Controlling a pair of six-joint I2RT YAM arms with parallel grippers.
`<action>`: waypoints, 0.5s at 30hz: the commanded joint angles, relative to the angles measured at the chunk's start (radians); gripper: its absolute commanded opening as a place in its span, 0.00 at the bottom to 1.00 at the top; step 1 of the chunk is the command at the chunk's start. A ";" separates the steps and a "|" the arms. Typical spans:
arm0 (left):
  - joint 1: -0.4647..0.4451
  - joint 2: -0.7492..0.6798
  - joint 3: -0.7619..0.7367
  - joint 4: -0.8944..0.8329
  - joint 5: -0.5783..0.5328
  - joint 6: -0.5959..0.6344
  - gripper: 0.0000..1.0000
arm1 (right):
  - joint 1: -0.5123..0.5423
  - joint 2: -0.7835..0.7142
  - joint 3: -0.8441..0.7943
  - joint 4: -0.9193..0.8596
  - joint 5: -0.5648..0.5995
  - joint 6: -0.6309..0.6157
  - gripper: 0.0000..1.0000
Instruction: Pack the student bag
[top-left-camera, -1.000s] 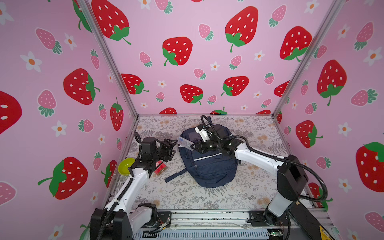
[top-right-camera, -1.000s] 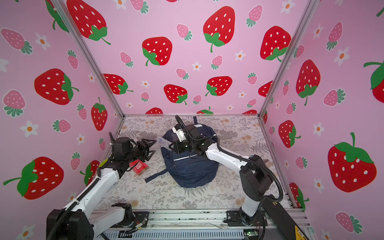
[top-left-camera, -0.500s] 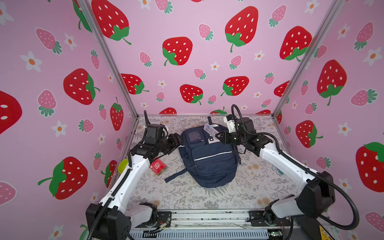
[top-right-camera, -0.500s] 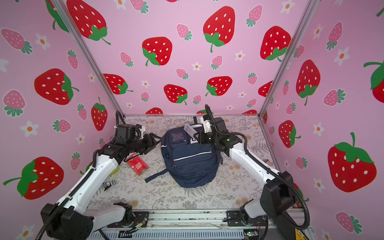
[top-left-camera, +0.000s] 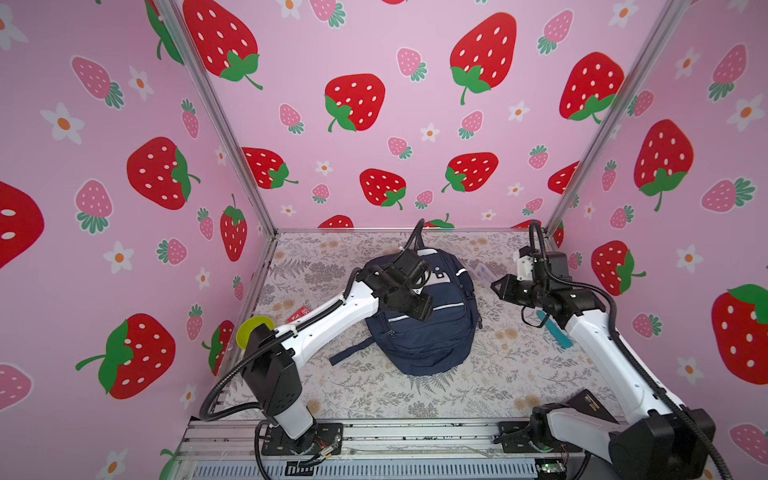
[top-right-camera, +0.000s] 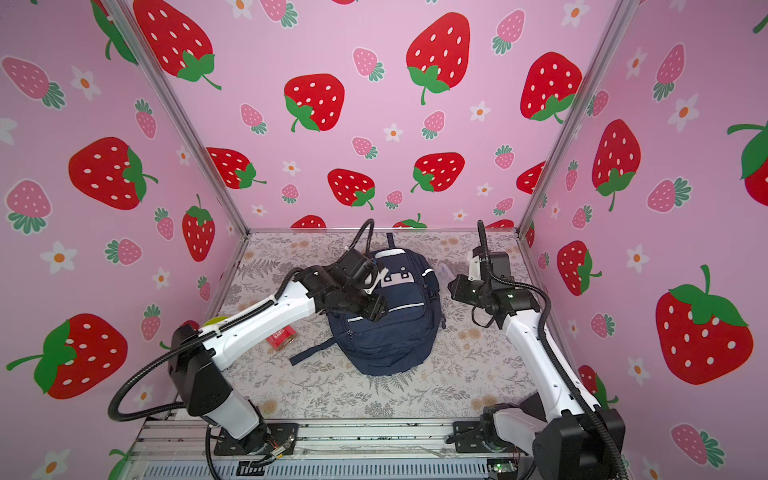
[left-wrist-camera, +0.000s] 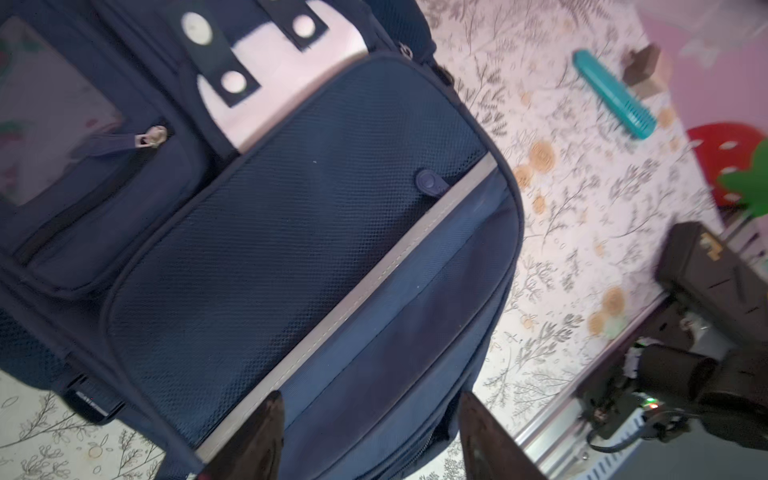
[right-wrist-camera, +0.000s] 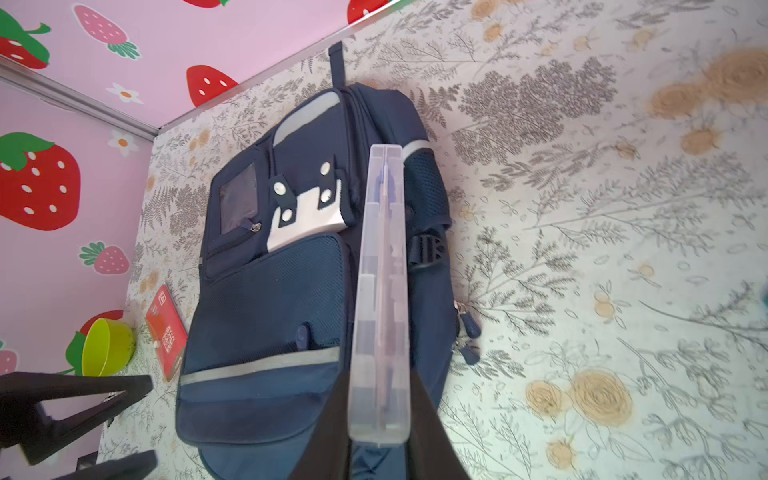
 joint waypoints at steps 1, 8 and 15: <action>-0.045 0.055 0.101 -0.098 -0.081 0.130 0.70 | -0.028 -0.043 -0.019 -0.061 -0.013 -0.013 0.00; -0.105 0.123 0.139 -0.112 -0.096 0.201 0.68 | -0.084 -0.058 -0.016 -0.086 -0.034 -0.035 0.00; -0.119 0.125 0.108 -0.077 -0.276 0.172 0.45 | -0.091 -0.051 -0.021 -0.084 -0.052 -0.040 0.00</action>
